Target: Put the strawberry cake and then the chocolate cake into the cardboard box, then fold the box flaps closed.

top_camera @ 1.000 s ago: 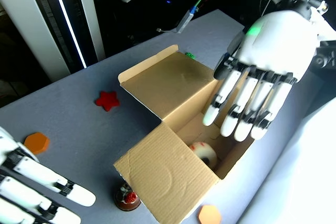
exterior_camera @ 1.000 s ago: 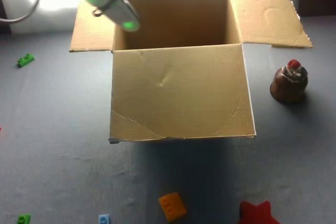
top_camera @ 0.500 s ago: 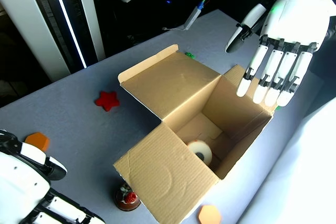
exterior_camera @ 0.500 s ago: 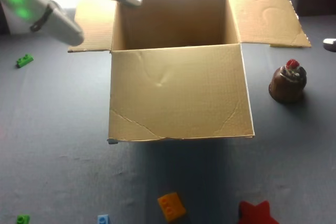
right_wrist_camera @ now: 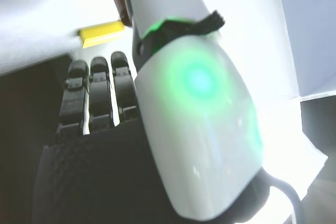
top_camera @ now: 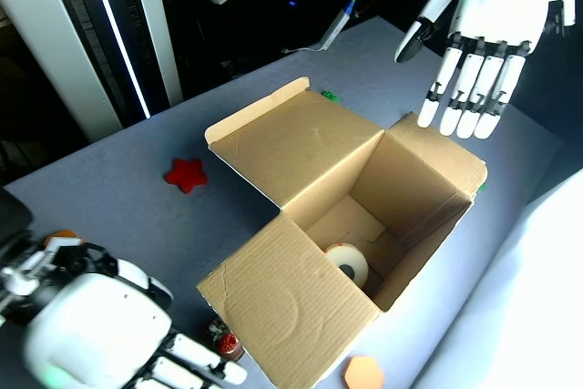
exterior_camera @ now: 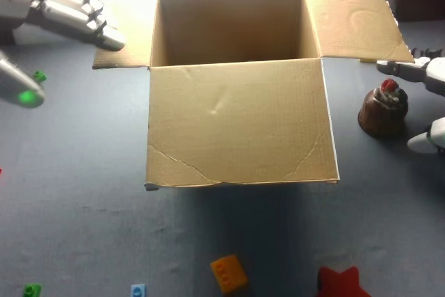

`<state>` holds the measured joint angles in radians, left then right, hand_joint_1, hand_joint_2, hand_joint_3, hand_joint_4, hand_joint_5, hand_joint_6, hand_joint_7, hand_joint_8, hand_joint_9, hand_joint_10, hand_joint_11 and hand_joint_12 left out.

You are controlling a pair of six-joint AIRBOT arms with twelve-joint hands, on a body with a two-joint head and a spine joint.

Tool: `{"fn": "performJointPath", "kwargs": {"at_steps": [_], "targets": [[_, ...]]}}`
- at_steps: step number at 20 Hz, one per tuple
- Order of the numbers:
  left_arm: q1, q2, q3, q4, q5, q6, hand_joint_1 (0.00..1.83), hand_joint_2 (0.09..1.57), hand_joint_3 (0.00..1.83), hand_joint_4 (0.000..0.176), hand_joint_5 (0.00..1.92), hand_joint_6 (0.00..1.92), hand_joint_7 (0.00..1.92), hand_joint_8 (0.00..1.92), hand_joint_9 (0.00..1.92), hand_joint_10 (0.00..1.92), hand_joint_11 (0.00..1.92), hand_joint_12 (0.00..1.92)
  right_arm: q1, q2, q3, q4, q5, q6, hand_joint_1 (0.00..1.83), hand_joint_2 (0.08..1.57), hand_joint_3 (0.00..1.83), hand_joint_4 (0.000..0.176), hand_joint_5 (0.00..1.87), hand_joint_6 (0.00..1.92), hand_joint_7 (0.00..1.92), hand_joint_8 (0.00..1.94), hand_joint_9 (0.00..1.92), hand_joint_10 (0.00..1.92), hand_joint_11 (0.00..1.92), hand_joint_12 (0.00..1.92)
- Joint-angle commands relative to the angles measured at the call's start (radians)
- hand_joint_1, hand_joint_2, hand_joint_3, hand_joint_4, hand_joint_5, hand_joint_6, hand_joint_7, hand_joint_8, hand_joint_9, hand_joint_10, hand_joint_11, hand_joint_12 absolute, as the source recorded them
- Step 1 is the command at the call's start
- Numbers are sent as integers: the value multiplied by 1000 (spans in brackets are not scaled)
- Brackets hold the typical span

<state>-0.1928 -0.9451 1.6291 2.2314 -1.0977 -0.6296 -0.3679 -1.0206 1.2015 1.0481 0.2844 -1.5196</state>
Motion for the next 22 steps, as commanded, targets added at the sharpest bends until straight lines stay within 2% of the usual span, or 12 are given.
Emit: {"fn": "performJointPath", "kwargs": {"at_steps": [1, 3, 4, 5, 7, 9, 12, 13, 16, 18, 21, 22], "targets": [[-2, 20, -3, -83, 34, -1, 0, 1206, 0, 41, 134, 5, 195, 1, 200, 1, 0, 664, 21, 3, 11, -12, 82, 9, 1216, 1042, 0, 45, 0, 0, 0, 0, 0, 0, 15, 8], [22, 40, -5, -98, 34, -2, 0, 1215, 4, 36, 123, 0, 186, 1, 201, 4, 0, 671, 27, -30, 35, -12, 92, 9, 1189, 1030, 0, 36, 0, 0, 40, 14, 30, 12, 36, 21], [42, 53, -4, -112, 36, -3, 0, 1215, 3, 38, 119, 0, 184, 1, 213, 7, 0, 689, 27, -45, 48, -12, 94, 9, 1182, 1015, 0, 40, 6, 0, 62, 2, 56, 2, 6, 210], [57, 60, -4, -120, 40, -3, 0, 1219, 3, 39, 122, 1, 187, 1, 215, 6, 0, 680, 26, -60, 62, -12, 94, 9, 1197, 1017, 2, 39, 5, 0, 44, 0, 46, 0, 0, 225], [87, 73, -4, -144, 44, -3, 0, 1219, 2, 44, 117, 0, 182, 0, 205, 0, 0, 676, 25, -77, 78, -12, 96, 9, 1233, 1033, 7, 41, 0, 0, 20, 2, 2, 0, 0, 18], [110, 80, -4, -186, 44, -3, 0, 1217, 1, 48, 118, 1, 183, 1, 206, 1, 0, 677, 26, -84, 85, -12, 99, 8, 1234, 1033, 6, 50, 0, 0, 29, 4, 6, 2, 14, 14], [158, 89, -8, -279, 48, 17, 0, 1225, 3, 48, 119, 1, 197, 1, 235, 7, 0, 732, 26, -85, 90, -12, 102, 8, 1223, 1043, 10, 40, 12, 5, 32, 4, 13, 5, 25, 29], [173, 91, -8, -307, 48, 27, 0, 1228, 4, 46, 115, 0, 199, 2, 239, 8, 0, 731, 24, -87, 93, -12, 102, 8, 1201, 1058, 7, 46, 7, 1, 17, 0, 2, 0, 4, 134], [227, 92, -8, -369, 55, 67, 0, 1228, 2, 49, 115, 2, 207, 3, 239, 5, 0, 750, 20, -96, 104, -12, 101, 7, 1221, 1056, 3, 50, 9, 1, 20, 1, 1, 0, 0, 124], [260, 92, -8, -397, 72, 80, 0, 1226, 0, 52, 109, 0, 199, 0, 239, 3, 0, 756, 21, -101, 109, -12, 101, 7, 1220, 1056, 2, 46, 22, 3, 38, 2, 22, 6, 0, 260], [287, 89, -8, -432, 97, 107, 0, 1225, 0, 47, 125, 4, 213, 3, 255, 6, 0, 792, 20, -102, 109, -12, 96, 7, 1226, 1043, 0, 59, 120, 25, 121, 9, 97, 22, 0, 554], [302, 87, -7, -449, 106, 116, 0, 1225, 0, 48, 125, 3, 211, 2, 258, 7, 0, 795, 20, -102, 109, -12, 96, 5, 1214, 1063, 5, 35, 235, 62, 253, 42, 201, 61, 0, 737]]}}
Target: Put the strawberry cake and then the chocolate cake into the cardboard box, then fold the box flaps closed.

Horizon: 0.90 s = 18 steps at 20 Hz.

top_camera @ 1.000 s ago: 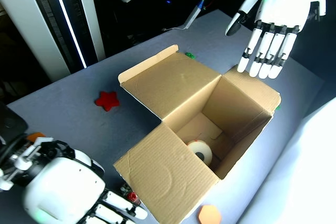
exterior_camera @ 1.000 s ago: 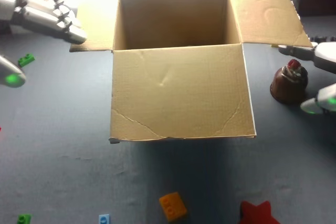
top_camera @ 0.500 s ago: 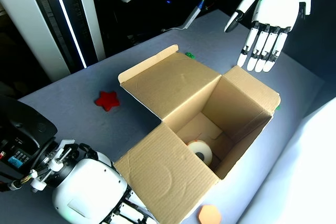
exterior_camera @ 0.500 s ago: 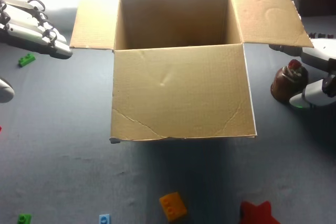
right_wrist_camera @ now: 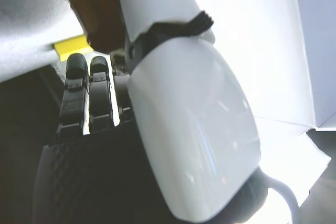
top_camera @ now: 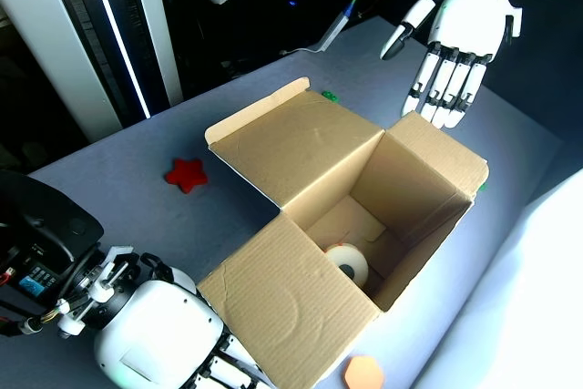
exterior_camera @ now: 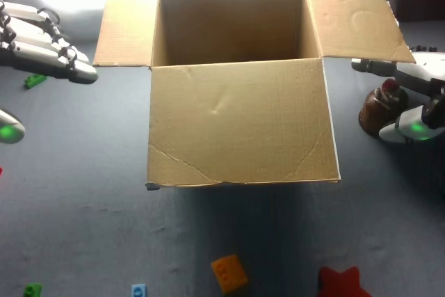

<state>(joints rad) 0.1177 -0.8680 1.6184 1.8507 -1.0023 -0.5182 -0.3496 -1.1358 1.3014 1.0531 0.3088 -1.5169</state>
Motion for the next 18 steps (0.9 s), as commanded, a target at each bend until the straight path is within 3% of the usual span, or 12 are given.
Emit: {"fn": "performJointPath", "kwargs": {"at_steps": [1, 2, 3, 4, 5, 8, 9, 10, 18], "targets": [[2, 8, 4, -80, 20, 6, 0, 1221, 0, 52, 128, 3, 223, 4, 270, 8, 0, 820, 2, 13, 10, -17, 71, 2, 1229, 1075, 8, 0, 443, 135, 490, 111, 437, 181, 0, 1194], [6, 7, 3, -82, 27, 6, 1, 1221, 0, 54, 124, 1, 225, 4, 274, 9, 0, 826, 2, 14, 11, -17, 71, 2, 1212, 1109, 10, 0, 671, 206, 726, 249, 513, 642, 18, 1557], [9, 6, 2, -82, 28, 6, 10, 1219, 0, 55, 128, 2, 232, 5, 277, 8, 0, 844, 2, 14, 11, -17, 70, 2, 1188, 1186, 6, 0, 763, 964, 806, 1136, 496, 1112, 131, 1771], [17, 5, 1, -83, 30, 8, 7, 1221, 0, 56, 124, 0, 237, 4, 287, 9, 0, 865, 2, 14, 11, -17, 70, 1, 1322, 1190, 3, 0, 806, 1017, 864, 1273, 658, 1480, 285, 1880], [34, 4, 0, -94, 31, 19, 1, 1219, 0, 59, 116, 0, 232, 1, 289, 9, 0, 870, 2, 15, 11, -17, 69, 1, 1344, 1190, 2, 0, 809, 1071, 874, 1282, 710, 1531, 359, 1912], [105, -8, 9, -159, 48, 44, 0, 1219, 0, 62, 116, 1, 227, 0, 297, 8, 0, 902, 4, 23, 11, -17, 66, 1, 1328, 1231, 4, 0, 772, 1150, 777, 1414, 646, 1652, 308, 1921], [116, -11, 9, -171, 51, 52, 0, 1218, 0, 60, 117, 1, 230, 1, 304, 8, 0, 928, 6, 27, 10, -17, 63, 2, 1329, 1230, 1, 0, 773, 1145, 786, 1399, 649, 1651, 314, 1921], [131, -15, 9, -192, 55, 66, 0, 1219, 0, 60, 114, 0, 237, 4, 313, 11, 0, 934, 10, 39, 5, -17, 62, 2, 1213, 1218, 0, 0, 799, 1143, 801, 1430, 598, 1553, 293, 1920], [175, -27, -1, -300, 88, 133, 0, 1222, 1, 59, 121, 1, 230, 1, 324, 10, 0, 956, 70, 242, -119, -17, 61, 13, 1200, 1202, 0, 0, 818, 1089, 842, 1406, 588, 1512, 302, 1921]]}}
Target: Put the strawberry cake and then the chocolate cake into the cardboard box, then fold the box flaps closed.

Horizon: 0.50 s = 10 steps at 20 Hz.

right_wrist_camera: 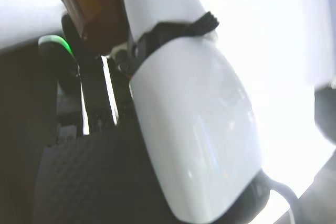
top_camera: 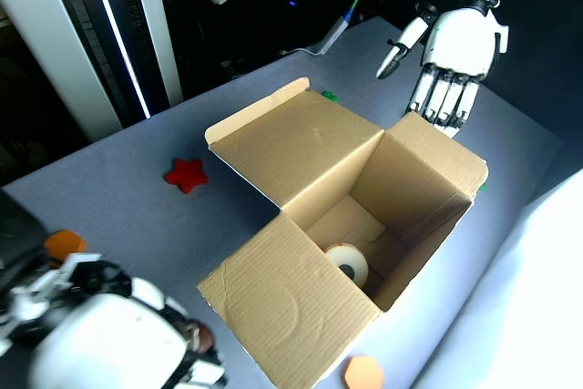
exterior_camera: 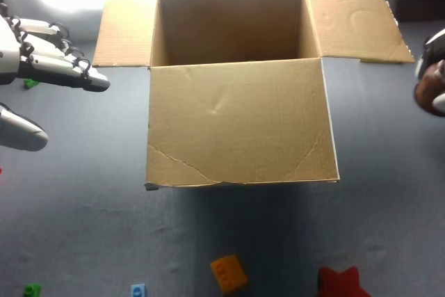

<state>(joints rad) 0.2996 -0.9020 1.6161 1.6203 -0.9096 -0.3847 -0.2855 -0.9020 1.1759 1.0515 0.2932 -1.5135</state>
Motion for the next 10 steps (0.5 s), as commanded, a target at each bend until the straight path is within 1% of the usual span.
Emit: {"fn": "performJointPath", "kwargs": {"at_steps": [1, 3, 4, 6, 7, 8, 9, 10], "targets": [[4, 7, -3, -80, 6, 20, 7, 1221, 0, 55, 125, 2, 225, 0, 318, 6, 0, 951, 23, 41, -11, -16, 78, 9, 1313, 1207, 0, 0, 806, 1069, 839, 1335, 663, 1602, 313, 1921], [29, 7, -10, -109, 21, 39, 0, 1220, 0, 56, 111, 0, 209, 0, 306, 0, 0, 922, 67, 85, -28, -16, 82, 8, 1348, 1208, 0, 0, 796, 1034, 837, 1333, 686, 1633, 350, 1921], [42, 6, -13, -123, 21, 48, 0, 1220, 0, 54, 115, 2, 211, 1, 310, 2, 0, 922, 94, 99, -31, -16, 78, 6, 1230, 1204, 3, 0, 803, 1087, 839, 1394, 608, 1561, 350, 1921], [78, 3, -25, -150, 24, 86, 0, 1223, 1, 55, 123, 5, 210, 1, 306, 0, 0, 926, 164, 124, -33, -24, 48, 5, 1200, 1207, 2, 0, 802, 1098, 831, 1424, 563, 1538, 307, 1921], [88, 2, -28, -155, 25, 95, 0, 1226, 2, 54, 123, 5, 200, 0, 304, 0, 0, 925, 187, 129, -34, -33, 40, 5, 1203, 1207, 1, 0, 804, 1088, 833, 1429, 555, 1546, 288, 1921], [99, -1, -28, -159, 31, 96, 0, 1229, 4, 54, 130, 7, 194, 0, 302, 0, 0, 925, 204, 135, -40, -61, 38, 23, 1205, 1202, 0, 0, 815, 1074, 843, 1412, 560, 1541, 287, 1921], [104, -3, -26, -163, 32, 96, 0, 1227, 2, 56, 131, 7, 191, 0, 305, 1, 0, 927, 206, 139, -45, -129, 41, 81, 1211, 1194, 0, 0, 837, 1040, 853, 1398, 573, 1533, 300, 1921], [107, -6, -24, -168, 33, 96, 0, 1228, 3, 59, 133, 7, 187, 0, 294, 0, 0, 924, 206, 143, -55, -238, 67, 157, 1214, 1184, 0, 0, 882, 990, 848, 1398, 578, 1534, 295, 1921]]}}
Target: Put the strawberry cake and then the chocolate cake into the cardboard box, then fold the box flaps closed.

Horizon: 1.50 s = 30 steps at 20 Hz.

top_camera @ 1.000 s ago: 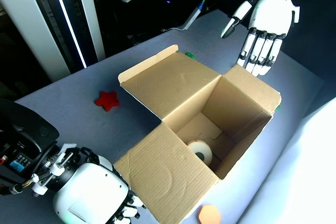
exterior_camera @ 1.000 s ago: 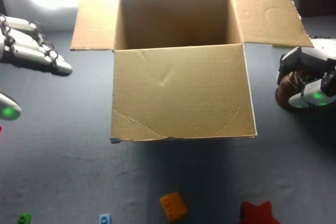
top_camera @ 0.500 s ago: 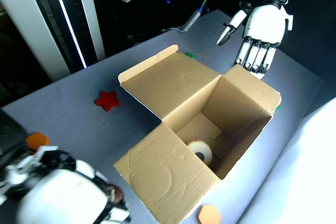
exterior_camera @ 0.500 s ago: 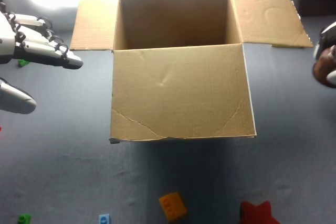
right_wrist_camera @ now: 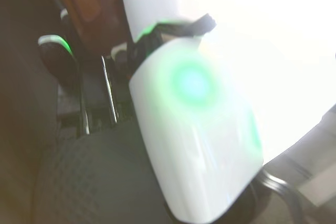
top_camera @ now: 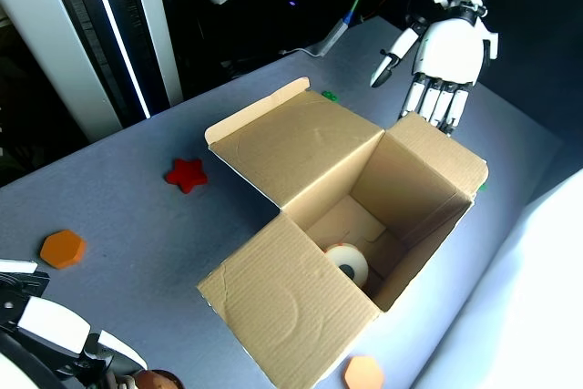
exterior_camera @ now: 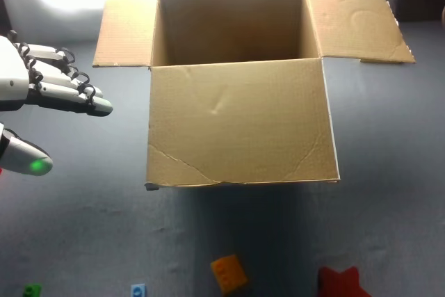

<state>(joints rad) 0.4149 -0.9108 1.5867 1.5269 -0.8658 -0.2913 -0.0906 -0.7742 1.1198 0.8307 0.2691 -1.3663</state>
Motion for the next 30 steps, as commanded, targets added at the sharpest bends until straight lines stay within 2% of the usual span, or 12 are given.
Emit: {"fn": "performJointPath", "kwargs": {"at_steps": [1, 3, 5, 9, 12, 14, 15, 17, 24, 25, 26, 30], "targets": [[-8, 0, 6, -76, -11, 2, 0, 1229, 3, 58, 136, 8, 186, 0, 290, 0, 0, 922, 11, 21, -13, -125, 125, 73, 1215, 1183, 0, 0, 888, 975, 846, 1404, 575, 1534, 284, 1921], [-1, -4, 5, -76, -4, 5, 5, 1231, 2, 58, 131, 3, 193, 2, 293, 1, 0, 897, 12, 25, -38, -350, 204, 218, 1211, 1184, 0, 0, 867, 1002, 858, 1378, 595, 1469, 251, 1921], [0, -10, 5, -77, 3, 5, 0, 1234, 3, 59, 116, 0, 190, 0, 290, 0, 0, 891, 21, 17, -47, -469, 253, 308, 1345, 1184, 0, 0, 891, 934, 876, 1257, 694, 1582, 260, 1921], [0, -11, -12, -76, 11, 5, 11, 1232, 0, 59, 134, 6, 201, 5, 290, 2, 0, 876, 53, -66, -36, -520, 291, 309, 1213, 1168, 0, 0, 905, 972, 878, 1322, 643, 1395, 283, 1921], [1, -12, -21, -76, 20, 5, 10, 1230, 0, 59, 140, 5, 216, 7, 300, 5, 0, 904, 56, -141, -31, -578, 350, 311, 1355, 1176, 0, 0, 924, 877, 883, 1261, 696, 1577, 279, 1921], [0, -16, -19, -76, 22, 5, 12, 1232, 0, 58, 144, 5, 214, 3, 294, 1, 0, 889, 72, -187, -27, -610, 367, 312, 1343, 1199, 4, 0, 875, 990, 830, 1330, 660, 1625, 291, 1921], [0, -17, -17, -76, 25, 5, 18, 1232, 0, 56, 146, 4, 202, 1, 283, 0, 0, 865, 76, -205, -24, -611, 371, 310, 1217, 1199, 6, 0, 863, 1077, 799, 1400, 574, 1568, 291, 1921], [1, -19, -15, -76, 30, 5, 2, 1231, 0, 58, 149, 3, 192, 0, 270, 0, 0, 844, 76, -244, -13, -611, 385, 309, 1197, 1199, 1, 0, 865, 1047, 802, 1439, 547, 1571, 297, 1921], [-6, -20, -11, -92, 64, 25, 6, 1231, 0, 56, 152, 6, 202, 4, 285, 5, 0, 880, 4, -354, 41, -614, 424, 264, 1346, 1184, 0, 0, 880, 983, 876, 1250, 702, 1570, 311, 1921], [-9, -20, -11, -95, 65, 28, 0, 1233, 1, 54, 151, 4, 207, 4, 293, 6, 0, 902, -4, -364, 47, -614, 426, 264, 1234, 1176, 2, 0, 893, 1001, 862, 1326, 631, 1500, 309, 1921], [-11, -20, -11, -97, 66, 29, 15, 1232, 0, 52, 160, 7, 210, 4, 293, 5, 0, 905, -11, -373, 51, -614, 433, 263, 1319, 1194, 1, 0, 872, 1008, 843, 1301, 664, 1590, 307, 1921], [-14, -20, -13, -100, 69, 29, 0, 1237, 2, 51, 145, 0, 196, 0, 290, 2, 0, 880, -36, -404, 68, -614, 454, 263, 1188, 1196, 1, 0, 874, 1055, 796, 1409, 576, 1470, 309, 1921]]}}
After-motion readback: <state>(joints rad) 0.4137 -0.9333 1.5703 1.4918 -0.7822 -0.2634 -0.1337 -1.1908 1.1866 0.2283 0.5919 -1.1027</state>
